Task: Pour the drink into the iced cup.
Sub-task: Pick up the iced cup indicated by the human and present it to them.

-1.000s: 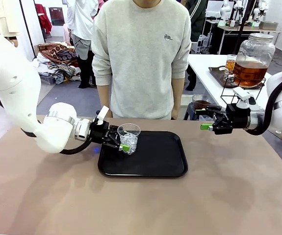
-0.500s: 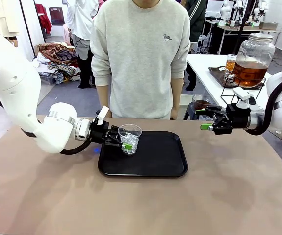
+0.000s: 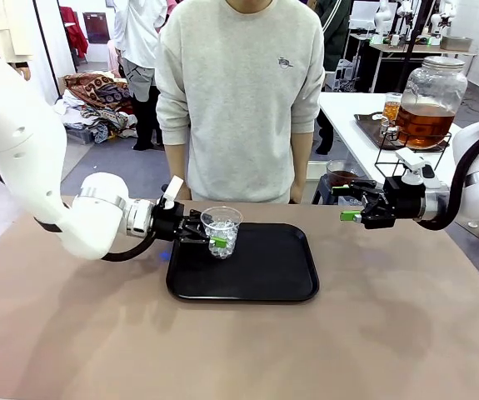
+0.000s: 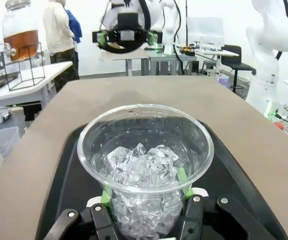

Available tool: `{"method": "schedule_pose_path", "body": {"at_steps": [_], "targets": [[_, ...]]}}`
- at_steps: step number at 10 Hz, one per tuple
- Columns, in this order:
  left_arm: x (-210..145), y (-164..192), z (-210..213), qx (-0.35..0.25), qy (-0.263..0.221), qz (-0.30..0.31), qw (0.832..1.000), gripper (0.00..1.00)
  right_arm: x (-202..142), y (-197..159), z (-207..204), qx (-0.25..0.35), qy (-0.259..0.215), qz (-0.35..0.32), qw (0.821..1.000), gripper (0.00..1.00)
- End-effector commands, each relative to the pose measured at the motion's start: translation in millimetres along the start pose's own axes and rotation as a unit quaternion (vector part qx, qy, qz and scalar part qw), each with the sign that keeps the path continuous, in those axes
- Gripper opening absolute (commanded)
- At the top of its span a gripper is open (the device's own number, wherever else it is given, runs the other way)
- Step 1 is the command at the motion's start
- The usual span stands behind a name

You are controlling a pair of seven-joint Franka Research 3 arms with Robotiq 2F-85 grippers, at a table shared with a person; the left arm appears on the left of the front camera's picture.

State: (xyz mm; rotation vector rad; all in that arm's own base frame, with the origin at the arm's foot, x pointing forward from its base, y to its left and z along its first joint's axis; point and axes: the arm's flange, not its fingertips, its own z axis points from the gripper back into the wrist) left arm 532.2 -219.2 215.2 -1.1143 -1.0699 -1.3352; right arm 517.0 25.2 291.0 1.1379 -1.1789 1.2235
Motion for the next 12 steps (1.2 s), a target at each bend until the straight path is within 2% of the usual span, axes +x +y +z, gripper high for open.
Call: {"method": "schedule_pose_path", "body": {"at_steps": [1, 8, 12], "targets": [[25.4, -7.2, 6.0, 0.029, -0.025, -0.014, 0.999, 0.58, 4.3, -3.2, -1.9, 0.001, 0.003, -0.001, 1.000, 1.00], [118.0, 41.5, 20.6, 0.074, -0.020, 0.011, 0.997, 0.58, 4.3, -3.2, -1.9, 0.001, 0.003, -0.001, 1.000, 1.00], [118.2, 42.7, 25.7, 0.067, -0.016, 0.005, 0.998, 0.58, 4.3, -3.2, -1.9, 0.001, 0.003, -0.001, 1.000, 1.00]]}}
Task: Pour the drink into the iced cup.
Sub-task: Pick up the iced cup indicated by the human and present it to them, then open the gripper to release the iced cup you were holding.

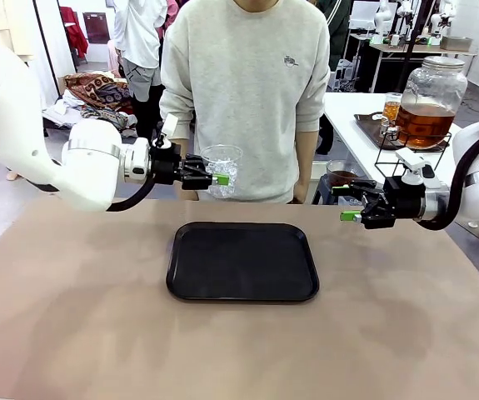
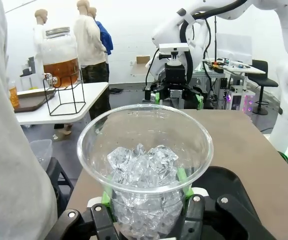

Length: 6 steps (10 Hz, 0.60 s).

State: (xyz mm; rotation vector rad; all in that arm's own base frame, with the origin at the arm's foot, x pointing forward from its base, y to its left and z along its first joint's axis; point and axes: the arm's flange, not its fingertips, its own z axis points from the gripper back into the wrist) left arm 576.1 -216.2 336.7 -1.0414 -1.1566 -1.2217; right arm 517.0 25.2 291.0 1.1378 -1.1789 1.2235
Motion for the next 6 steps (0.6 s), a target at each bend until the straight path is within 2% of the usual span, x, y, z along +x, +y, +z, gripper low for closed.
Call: {"method": "schedule_pose_path", "body": {"at_steps": [1, 6], "targets": [[-0.2, -2.3, 0.3, -0.001, -0.001, -0.001, 1.000, 0.58, 4.3, -3.2, -1.9, 0.001, 0.003, -0.001, 1.000, 1.00], [-0.2, -2.3, 0.3, -0.001, -0.001, -0.001, 1.000, 0.58, 4.3, -3.2, -1.9, 0.001, 0.003, -0.001, 1.000, 1.00]]}}
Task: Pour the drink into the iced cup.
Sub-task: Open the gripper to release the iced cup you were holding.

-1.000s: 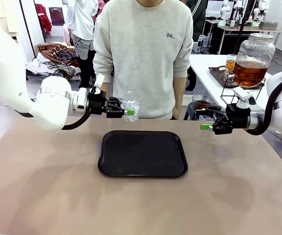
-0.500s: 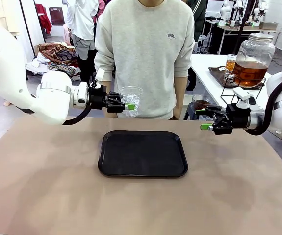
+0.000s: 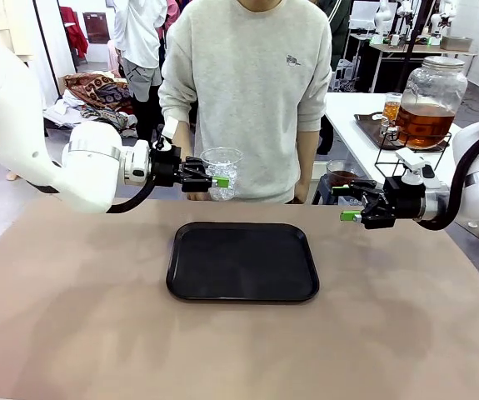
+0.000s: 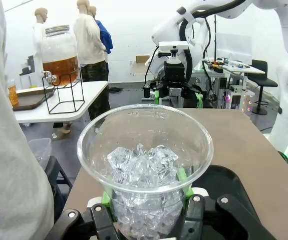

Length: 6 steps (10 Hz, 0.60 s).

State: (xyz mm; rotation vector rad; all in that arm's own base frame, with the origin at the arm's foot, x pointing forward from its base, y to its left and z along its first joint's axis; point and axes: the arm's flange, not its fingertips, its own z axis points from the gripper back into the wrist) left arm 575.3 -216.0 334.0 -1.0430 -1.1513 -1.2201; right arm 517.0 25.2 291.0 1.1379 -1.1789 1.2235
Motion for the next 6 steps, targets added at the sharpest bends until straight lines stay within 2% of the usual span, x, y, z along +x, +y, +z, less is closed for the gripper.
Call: {"method": "schedule_pose_path", "body": {"at_steps": [1, 6], "targets": [[2.5, -1.5, 0.5, 0.000, -0.002, -0.003, 1.000, 0.58, 4.3, -3.2, -1.9, 0.001, 0.003, -0.001, 1.000, 1.00], [2.5, -1.5, 0.5, 0.000, -0.002, -0.003, 1.000, 0.58, 4.3, -3.2, -1.9, 0.001, 0.003, -0.001, 1.000, 1.00]]}}
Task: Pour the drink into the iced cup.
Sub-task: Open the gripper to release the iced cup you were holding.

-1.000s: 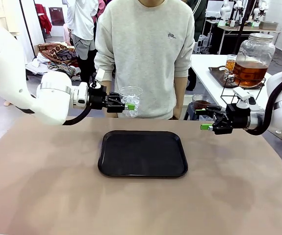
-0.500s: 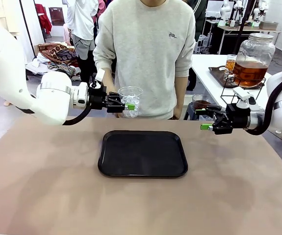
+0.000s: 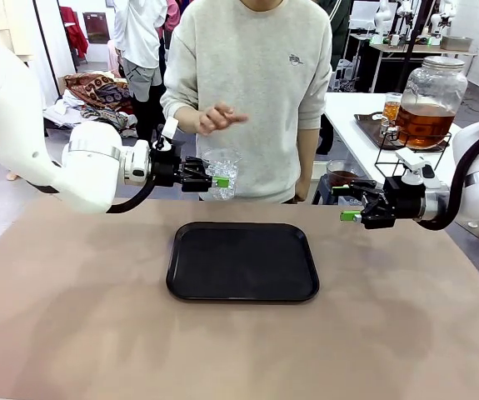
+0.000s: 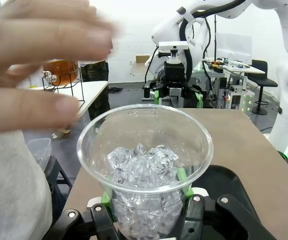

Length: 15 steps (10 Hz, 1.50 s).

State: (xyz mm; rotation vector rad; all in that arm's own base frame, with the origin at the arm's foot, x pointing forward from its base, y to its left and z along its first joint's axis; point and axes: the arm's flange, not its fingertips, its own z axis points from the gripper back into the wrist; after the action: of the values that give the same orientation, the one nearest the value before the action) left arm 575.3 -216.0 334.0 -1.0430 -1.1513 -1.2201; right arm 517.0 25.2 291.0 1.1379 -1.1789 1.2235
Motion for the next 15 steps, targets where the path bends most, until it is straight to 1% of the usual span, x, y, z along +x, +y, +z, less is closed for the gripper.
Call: {"method": "schedule_pose_path", "body": {"at_steps": [1, 15], "targets": [[2.5, -1.5, 0.5, 0.000, -0.002, -0.003, 1.000, 0.58, 4.3, -3.2, -1.9, 0.001, 0.003, -0.001, 1.000, 1.00], [2.5, -1.5, 0.5, 0.000, -0.002, -0.003, 1.000, 0.58, 4.3, -3.2, -1.9, 0.001, 0.003, -0.001, 1.000, 1.00]]}}
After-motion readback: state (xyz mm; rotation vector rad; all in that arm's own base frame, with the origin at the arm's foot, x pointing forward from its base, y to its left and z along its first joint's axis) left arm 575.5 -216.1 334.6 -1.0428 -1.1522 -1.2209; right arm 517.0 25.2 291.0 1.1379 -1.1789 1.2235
